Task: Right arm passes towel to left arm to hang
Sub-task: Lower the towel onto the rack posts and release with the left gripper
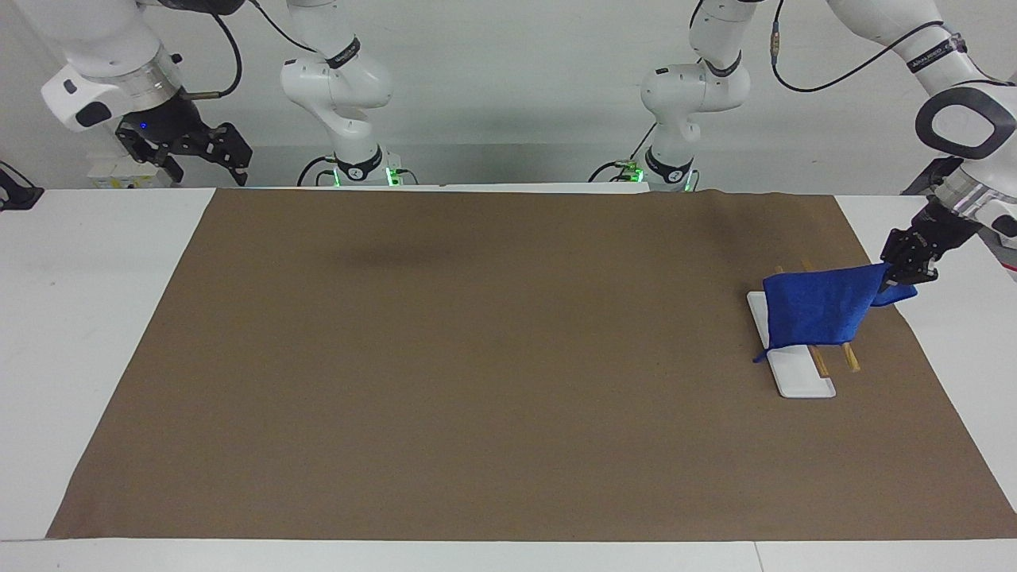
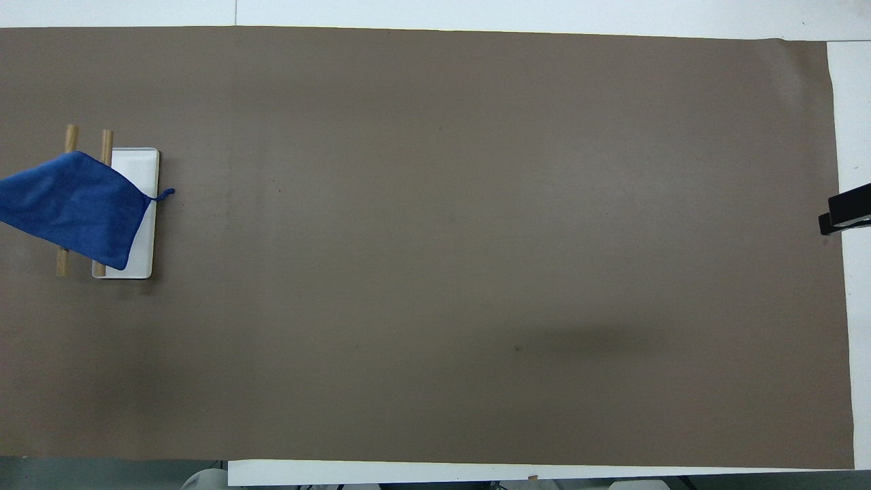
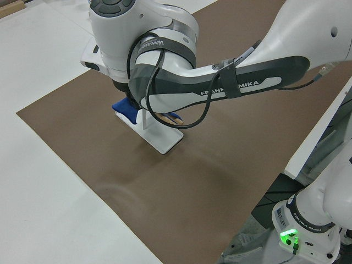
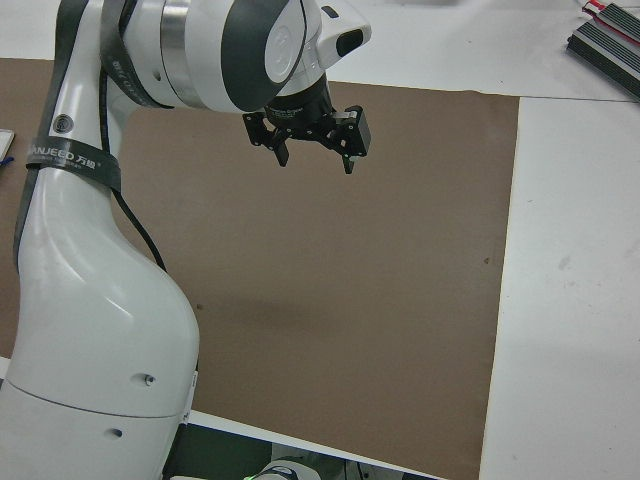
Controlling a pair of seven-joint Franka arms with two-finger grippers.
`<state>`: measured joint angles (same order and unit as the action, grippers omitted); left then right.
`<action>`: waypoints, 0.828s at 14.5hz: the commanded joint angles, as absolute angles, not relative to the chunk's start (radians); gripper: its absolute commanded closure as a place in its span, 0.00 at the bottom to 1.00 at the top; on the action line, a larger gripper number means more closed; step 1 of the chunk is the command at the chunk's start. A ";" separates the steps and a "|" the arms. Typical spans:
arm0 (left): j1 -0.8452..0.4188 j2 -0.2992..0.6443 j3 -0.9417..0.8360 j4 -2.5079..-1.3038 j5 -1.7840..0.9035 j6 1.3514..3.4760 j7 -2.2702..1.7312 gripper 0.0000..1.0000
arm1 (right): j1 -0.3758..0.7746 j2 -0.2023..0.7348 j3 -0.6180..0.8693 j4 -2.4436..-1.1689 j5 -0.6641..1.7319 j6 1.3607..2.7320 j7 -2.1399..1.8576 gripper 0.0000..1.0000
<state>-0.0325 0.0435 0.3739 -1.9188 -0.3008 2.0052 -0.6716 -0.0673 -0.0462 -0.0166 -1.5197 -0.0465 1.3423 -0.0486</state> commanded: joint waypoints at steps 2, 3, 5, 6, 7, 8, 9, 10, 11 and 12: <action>-0.037 0.037 0.333 -1.930 -0.193 2.029 -0.593 0.01 | -0.063 -0.067 -0.021 -1.552 -0.044 1.365 -0.069 0.01; -0.037 0.037 0.330 -1.930 -0.177 2.032 -0.566 0.01 | -0.064 -0.066 -0.021 -1.552 -0.044 1.365 -0.069 0.01; -0.037 0.038 0.328 -1.927 -0.173 2.033 -0.558 0.01 | -0.064 -0.064 -0.021 -1.552 -0.044 1.365 -0.069 0.01; -0.037 0.038 0.327 -1.922 -0.166 2.031 -0.533 0.01 | -0.063 -0.066 -0.021 -1.552 -0.044 1.365 -0.069 0.01; -0.038 0.040 0.319 -1.921 -0.146 2.031 -0.496 0.01 | -0.061 -0.066 -0.021 -1.554 -0.044 1.365 -0.069 0.01; -0.038 0.043 0.292 -1.916 -0.108 2.031 -0.454 0.01 | -0.061 -0.067 -0.021 -1.557 -0.044 1.365 -0.069 0.01; -0.040 0.051 0.272 -1.901 -0.062 2.026 -0.428 0.01 | -0.061 -0.067 -0.021 -1.559 -0.044 1.365 -0.069 0.01; -0.041 0.052 0.253 -1.882 -0.028 2.017 -0.407 0.01 | -0.060 -0.069 -0.021 -1.560 -0.044 1.365 -0.069 0.01; -0.046 0.051 0.233 -1.879 -0.012 2.016 -0.382 0.01 | -0.060 -0.071 -0.023 -1.565 -0.044 1.370 -0.069 0.01; -0.046 0.051 0.209 -1.878 -0.006 2.014 -0.347 0.01 | -0.060 -0.074 -0.023 -1.574 -0.044 1.380 -0.069 0.01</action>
<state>-0.0386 0.0434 0.2425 -1.8987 -0.0469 2.0151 -0.4076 -0.0618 -0.0462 -0.0167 -1.5287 -0.0465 1.3448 -0.0486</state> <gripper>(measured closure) 0.009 0.004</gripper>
